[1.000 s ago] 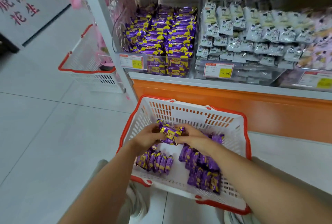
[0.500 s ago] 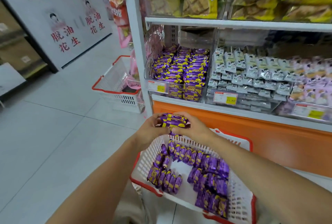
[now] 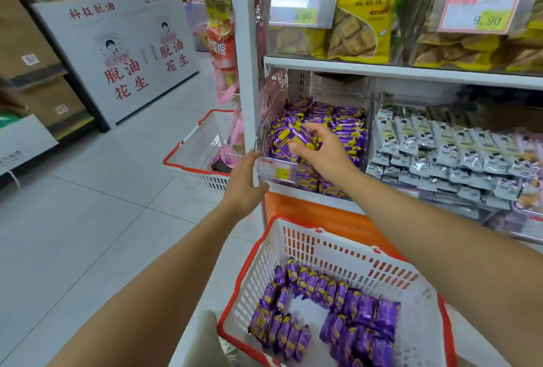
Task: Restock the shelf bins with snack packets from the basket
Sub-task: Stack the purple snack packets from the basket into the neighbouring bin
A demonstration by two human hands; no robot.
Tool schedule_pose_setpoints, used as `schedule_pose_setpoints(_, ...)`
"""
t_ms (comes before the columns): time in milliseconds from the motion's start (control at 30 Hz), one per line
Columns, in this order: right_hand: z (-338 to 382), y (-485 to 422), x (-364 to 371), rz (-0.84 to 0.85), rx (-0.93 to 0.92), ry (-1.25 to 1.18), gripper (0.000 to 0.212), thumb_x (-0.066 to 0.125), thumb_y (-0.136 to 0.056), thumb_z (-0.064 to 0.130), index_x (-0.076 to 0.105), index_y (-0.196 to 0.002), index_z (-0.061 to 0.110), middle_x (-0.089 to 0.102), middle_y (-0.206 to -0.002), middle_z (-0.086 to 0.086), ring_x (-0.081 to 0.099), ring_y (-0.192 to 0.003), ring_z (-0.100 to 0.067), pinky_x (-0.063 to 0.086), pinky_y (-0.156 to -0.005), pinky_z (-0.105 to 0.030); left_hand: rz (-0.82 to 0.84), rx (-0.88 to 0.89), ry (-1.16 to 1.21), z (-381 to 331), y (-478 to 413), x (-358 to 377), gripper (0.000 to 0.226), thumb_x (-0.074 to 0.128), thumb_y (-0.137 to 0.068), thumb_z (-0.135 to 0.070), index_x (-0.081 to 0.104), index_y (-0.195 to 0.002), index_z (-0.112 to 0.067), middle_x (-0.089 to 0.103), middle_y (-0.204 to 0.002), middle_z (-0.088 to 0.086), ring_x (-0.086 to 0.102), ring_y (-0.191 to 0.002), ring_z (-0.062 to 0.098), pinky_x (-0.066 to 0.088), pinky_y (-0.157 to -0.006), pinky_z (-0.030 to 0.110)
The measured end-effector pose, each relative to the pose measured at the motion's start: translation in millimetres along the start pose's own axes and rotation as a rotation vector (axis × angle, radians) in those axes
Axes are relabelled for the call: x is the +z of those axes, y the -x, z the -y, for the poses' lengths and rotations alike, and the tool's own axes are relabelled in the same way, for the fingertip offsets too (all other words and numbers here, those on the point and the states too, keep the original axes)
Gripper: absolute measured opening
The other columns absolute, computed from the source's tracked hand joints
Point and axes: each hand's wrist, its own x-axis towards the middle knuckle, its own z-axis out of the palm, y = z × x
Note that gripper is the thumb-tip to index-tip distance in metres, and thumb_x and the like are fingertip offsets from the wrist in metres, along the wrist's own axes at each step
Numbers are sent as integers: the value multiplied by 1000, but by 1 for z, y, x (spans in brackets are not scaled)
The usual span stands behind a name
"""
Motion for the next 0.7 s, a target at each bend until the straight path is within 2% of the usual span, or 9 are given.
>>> schedule_pose_setpoints(67, 3, -22, 3, -17, -4, -4, 57, 72, -87, 27, 47, -136, 12, 49, -115, 11, 46, -107, -4, 35, -89, -19, -6, 21, -175, 4, -13, 5, 78, 64, -90, -14, 19, -154, -16, 11, -162, 4, 12, -149, 22, 17, -120, 39)
schedule_pose_setpoints(167, 5, -51, 13, -16, -15, 2, 54, 73, -86, 25, 49, -133, 12, 55, -111, 8, 53, -99, -5, 42, -88, -21, -1, 47, -309, 12, -27, 17, 89, 65, -91, -22, 3, -155, -11, -4, -163, 5, 1, -150, 21, 8, -119, 30)
schedule_pose_setpoints(267, -4, -70, 23, 47, -9, 62, 56, 72, -87, 27, 47, -134, 12, 57, -117, 4, 55, -103, -9, 41, -85, -19, 2, 78, -381, 21, -34, 27, 93, 65, -89, -25, 1, -155, -10, -6, -163, 5, 0, -150, 23, 12, -122, 36)
schedule_pose_setpoints(367, -17, -78, 26, 117, 12, 162, 58, 70, -88, 28, 43, -137, 13, 52, -121, 3, 49, -105, -8, 35, -83, -15, 8, 94, -418, 28, -37, 34, 94, 63, -88, -23, -2, -155, -10, -9, -163, 6, -2, -150, 25, 17, -120, 44)
schedule_pose_setpoints(433, -26, -82, 27, 152, 11, 254, 62, 69, -89, 31, 39, -141, 13, 49, -132, -2, 46, -111, -10, 34, -88, -19, 19, 94, -435, 31, -37, 37, 94, 61, -88, -20, -4, -155, -9, -13, -162, 7, -6, -150, 25, 15, -120, 44)
schedule_pose_setpoints(567, -32, -87, 32, 232, -59, 552, 65, 66, -91, 34, 36, -143, 10, 42, -144, -11, 43, -130, -25, 36, -101, -30, 6, 85, -466, 32, -37, 43, 92, 59, -87, -17, -3, -154, -6, -16, -161, 9, -6, -150, 28, 12, -121, 41)
schedule_pose_setpoints(633, -33, -90, 35, 281, -72, 717, 66, 64, -91, 35, 34, -146, 12, 37, -149, -10, 37, -135, -27, 31, -111, -41, -9, 71, -463, 30, -38, 45, 91, 58, -87, -16, -4, -154, -7, -17, -161, 9, -7, -150, 27, 11, -122, 40)
schedule_pose_setpoints(700, -36, -91, 39, 258, -85, 784, 67, 65, -91, 35, 34, -146, 14, 35, -150, -9, 34, -137, -28, 27, -113, -46, -16, 62, -456, 29, -38, 46, 91, 57, -88, -15, -6, -154, -8, -18, -161, 8, -9, -150, 26, 10, -122, 39)
